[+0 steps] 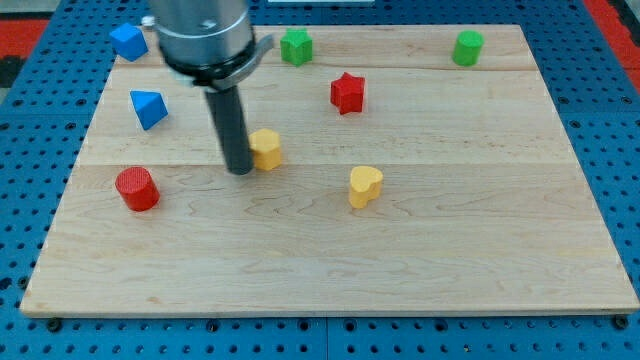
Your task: Place the yellow hexagon to the bottom right of the red star
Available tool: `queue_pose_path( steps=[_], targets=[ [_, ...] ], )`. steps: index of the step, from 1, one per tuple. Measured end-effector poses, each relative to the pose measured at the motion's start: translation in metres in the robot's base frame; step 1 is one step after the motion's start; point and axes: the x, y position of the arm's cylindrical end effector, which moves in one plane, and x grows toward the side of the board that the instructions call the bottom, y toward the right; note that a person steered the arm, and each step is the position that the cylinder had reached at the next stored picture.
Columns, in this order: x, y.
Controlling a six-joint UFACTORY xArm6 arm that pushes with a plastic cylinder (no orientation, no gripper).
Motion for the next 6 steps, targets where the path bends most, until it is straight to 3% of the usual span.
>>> queue_pose_path(
  steps=[1,2,4,5,6],
  targets=[
    [-0.011,0.077],
    [-0.011,0.093],
    [0.007,-0.029],
    [-0.015,-0.041],
    [-0.030,0.016]
  ],
)
